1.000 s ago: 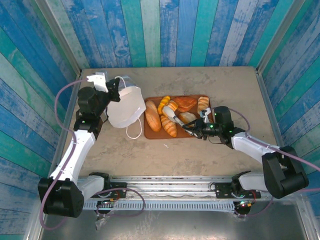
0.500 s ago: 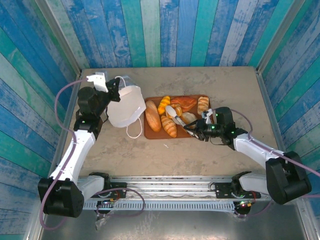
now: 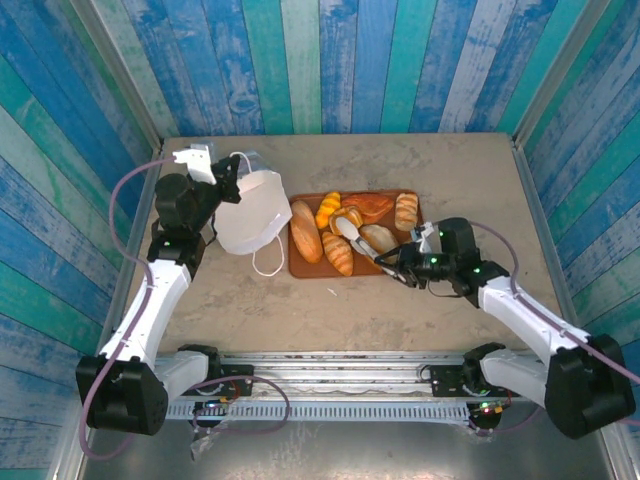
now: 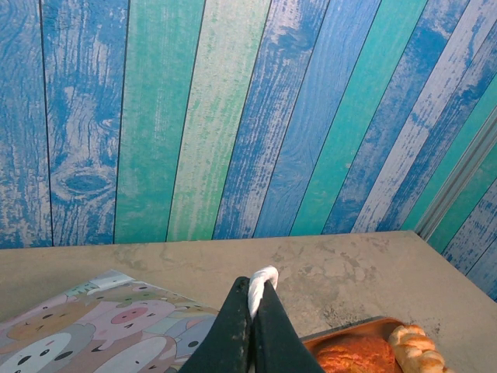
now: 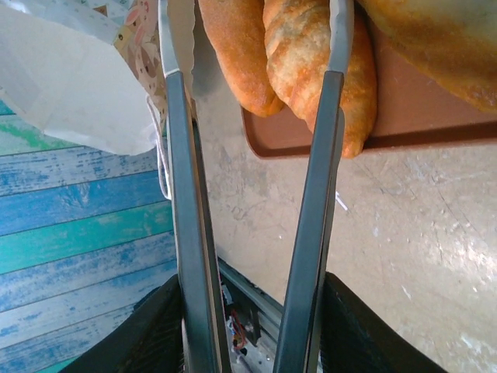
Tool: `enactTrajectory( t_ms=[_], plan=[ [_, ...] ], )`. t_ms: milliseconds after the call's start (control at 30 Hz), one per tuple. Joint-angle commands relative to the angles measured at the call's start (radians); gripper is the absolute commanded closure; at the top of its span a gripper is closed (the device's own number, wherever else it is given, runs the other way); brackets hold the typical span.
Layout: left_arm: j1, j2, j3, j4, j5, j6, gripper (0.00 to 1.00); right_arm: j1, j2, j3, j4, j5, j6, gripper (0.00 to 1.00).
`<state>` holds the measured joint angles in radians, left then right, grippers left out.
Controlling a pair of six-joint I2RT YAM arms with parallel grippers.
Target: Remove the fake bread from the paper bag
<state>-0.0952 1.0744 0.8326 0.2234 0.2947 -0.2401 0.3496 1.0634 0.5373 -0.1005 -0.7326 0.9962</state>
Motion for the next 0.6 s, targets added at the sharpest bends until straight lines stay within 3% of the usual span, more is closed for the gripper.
enactTrajectory(
  t_ms=[0, 333, 567],
  plan=[
    [0.005, -0.016, 0.007, 0.015, 0.013, 0.005, 1.00, -0.009, -0.065, 0.029, -0.141, 0.039, -0.048, 0.57],
    [0.005, -0.035, 0.012, -0.001, 0.004, 0.015, 1.00, -0.016, -0.226, 0.050, -0.279, 0.058, -0.065, 0.65],
    [0.005, -0.048, 0.030, -0.005, -0.004, -0.001, 1.00, -0.020, -0.310, 0.160, -0.427, 0.143, -0.122, 0.78]
  ],
)
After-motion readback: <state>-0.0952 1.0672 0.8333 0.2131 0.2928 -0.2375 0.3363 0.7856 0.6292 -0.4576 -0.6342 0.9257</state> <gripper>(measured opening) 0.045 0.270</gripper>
